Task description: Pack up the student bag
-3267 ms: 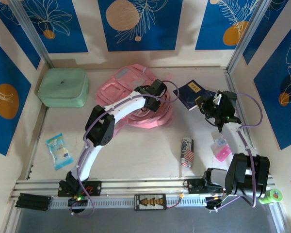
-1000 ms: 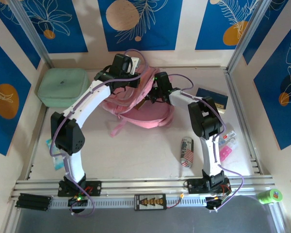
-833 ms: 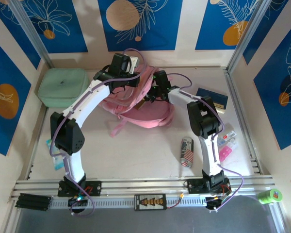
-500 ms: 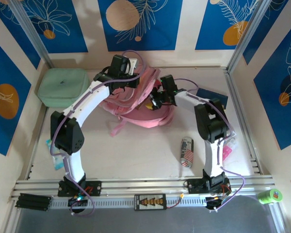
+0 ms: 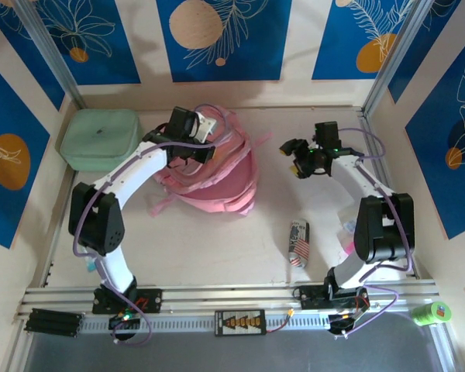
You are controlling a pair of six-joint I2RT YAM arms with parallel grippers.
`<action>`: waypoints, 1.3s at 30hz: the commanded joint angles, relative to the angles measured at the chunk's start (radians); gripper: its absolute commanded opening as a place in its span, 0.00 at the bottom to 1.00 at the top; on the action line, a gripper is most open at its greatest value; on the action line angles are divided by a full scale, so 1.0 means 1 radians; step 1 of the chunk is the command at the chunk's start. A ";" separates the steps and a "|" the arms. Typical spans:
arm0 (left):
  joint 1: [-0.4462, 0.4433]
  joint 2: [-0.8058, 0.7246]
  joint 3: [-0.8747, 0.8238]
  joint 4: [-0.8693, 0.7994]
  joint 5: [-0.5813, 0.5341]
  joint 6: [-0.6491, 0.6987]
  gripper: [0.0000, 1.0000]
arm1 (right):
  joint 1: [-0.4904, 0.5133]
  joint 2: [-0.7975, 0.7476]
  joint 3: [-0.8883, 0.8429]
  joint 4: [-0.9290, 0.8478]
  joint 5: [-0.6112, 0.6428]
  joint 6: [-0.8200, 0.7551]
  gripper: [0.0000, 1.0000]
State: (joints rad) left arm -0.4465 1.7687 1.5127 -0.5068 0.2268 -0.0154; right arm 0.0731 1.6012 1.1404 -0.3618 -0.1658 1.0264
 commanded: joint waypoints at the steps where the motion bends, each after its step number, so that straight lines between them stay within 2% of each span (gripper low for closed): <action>1: 0.013 -0.072 -0.031 -0.022 0.090 0.025 0.29 | -0.054 0.043 0.079 -0.122 0.121 -0.106 0.73; 2: 0.013 -0.075 -0.042 -0.013 0.093 0.008 0.34 | -0.065 0.067 0.111 -0.134 0.147 -0.122 0.74; 4: 0.013 -0.086 -0.065 0.012 0.098 -0.039 0.53 | -0.087 0.132 0.172 -0.140 0.198 -0.141 0.74; 7: 0.012 -0.114 -0.098 0.056 0.088 -0.101 0.72 | -0.114 0.215 0.249 -0.132 0.261 -0.129 0.75; 10: 0.012 -0.154 -0.126 0.077 0.016 -0.149 0.85 | -0.131 0.313 0.352 -0.148 0.313 -0.120 0.77; 13: 0.013 -0.189 -0.154 0.082 -0.057 -0.175 0.93 | -0.147 0.412 0.454 -0.163 0.317 -0.117 0.80; 17: 0.014 -0.223 -0.185 0.087 -0.092 -0.190 0.99 | -0.166 0.527 0.576 -0.178 0.264 -0.134 0.85; 21: 0.014 -0.236 -0.190 0.081 -0.088 -0.189 1.00 | -0.176 0.619 0.672 -0.212 0.220 -0.151 0.85; 29: 0.014 -0.216 -0.165 0.084 -0.068 -0.196 1.00 | -0.160 0.677 0.703 -0.279 0.211 -0.162 0.81; 33: 0.014 -0.198 -0.145 0.080 -0.048 -0.196 1.00 | -0.142 0.665 0.667 -0.307 0.215 -0.183 0.79; 39: 0.014 -0.180 -0.126 0.072 -0.025 -0.188 1.00 | -0.103 0.586 0.518 -0.274 0.161 -0.228 0.77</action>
State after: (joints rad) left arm -0.4431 1.5738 1.3499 -0.4339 0.1719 -0.2043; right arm -0.0666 2.2196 1.7382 -0.5671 0.0559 0.8364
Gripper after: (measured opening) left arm 0.997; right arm 0.769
